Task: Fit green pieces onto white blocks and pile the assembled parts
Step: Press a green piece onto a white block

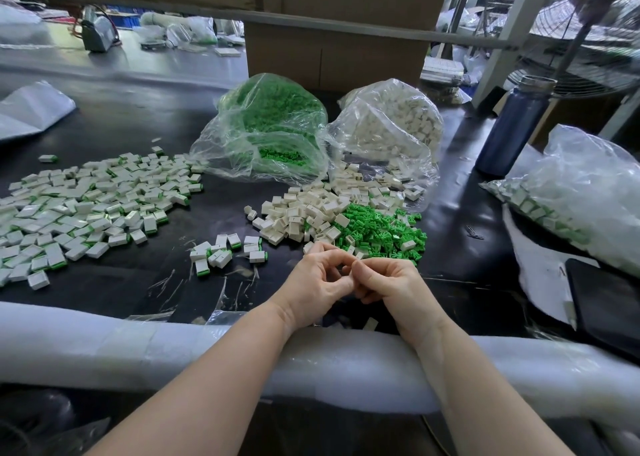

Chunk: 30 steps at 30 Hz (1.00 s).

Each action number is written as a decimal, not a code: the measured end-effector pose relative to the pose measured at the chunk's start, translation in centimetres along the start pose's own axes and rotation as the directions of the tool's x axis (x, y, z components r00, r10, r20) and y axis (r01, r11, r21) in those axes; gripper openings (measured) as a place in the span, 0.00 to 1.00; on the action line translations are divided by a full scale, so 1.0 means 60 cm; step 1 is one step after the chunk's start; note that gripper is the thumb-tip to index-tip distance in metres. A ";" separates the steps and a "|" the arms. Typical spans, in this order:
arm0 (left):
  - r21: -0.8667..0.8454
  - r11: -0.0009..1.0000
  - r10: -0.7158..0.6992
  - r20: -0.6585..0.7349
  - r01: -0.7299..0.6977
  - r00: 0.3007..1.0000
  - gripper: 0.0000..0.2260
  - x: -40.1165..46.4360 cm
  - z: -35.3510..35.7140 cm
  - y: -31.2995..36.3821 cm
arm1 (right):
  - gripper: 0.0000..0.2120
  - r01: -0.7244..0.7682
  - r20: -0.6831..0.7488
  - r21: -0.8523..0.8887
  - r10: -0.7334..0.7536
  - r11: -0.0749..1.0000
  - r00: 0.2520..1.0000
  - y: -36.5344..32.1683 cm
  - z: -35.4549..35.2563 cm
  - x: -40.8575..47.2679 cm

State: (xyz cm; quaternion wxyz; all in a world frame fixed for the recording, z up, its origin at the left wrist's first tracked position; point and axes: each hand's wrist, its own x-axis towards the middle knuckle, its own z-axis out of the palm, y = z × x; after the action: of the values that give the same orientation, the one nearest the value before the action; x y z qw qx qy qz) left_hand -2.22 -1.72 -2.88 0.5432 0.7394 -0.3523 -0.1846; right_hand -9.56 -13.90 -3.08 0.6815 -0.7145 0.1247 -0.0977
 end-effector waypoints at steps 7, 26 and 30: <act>0.045 0.999 0.024 0.011 -0.024 1.000 0.07 0.001 0.003 -0.004 | 0.15 -0.011 -0.018 0.032 0.012 0.999 1.000 -0.001 0.000 -0.001; 0.049 0.999 0.020 0.063 -0.024 0.998 0.07 0.003 0.004 -0.006 | 0.12 -0.002 -0.008 0.046 0.002 0.999 1.000 0.003 -0.002 -0.001; 0.045 0.999 0.026 0.068 -0.029 0.997 0.09 0.003 0.005 -0.007 | 0.11 -0.010 -0.019 0.060 0.012 0.998 1.000 0.003 -0.003 -0.001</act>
State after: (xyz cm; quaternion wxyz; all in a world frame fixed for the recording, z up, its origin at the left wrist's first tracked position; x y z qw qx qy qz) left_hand -2.16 -2.02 -3.35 0.5163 0.7402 -0.3847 -0.1939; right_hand -9.66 -14.06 -3.28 0.7020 -0.6919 0.1323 -0.1046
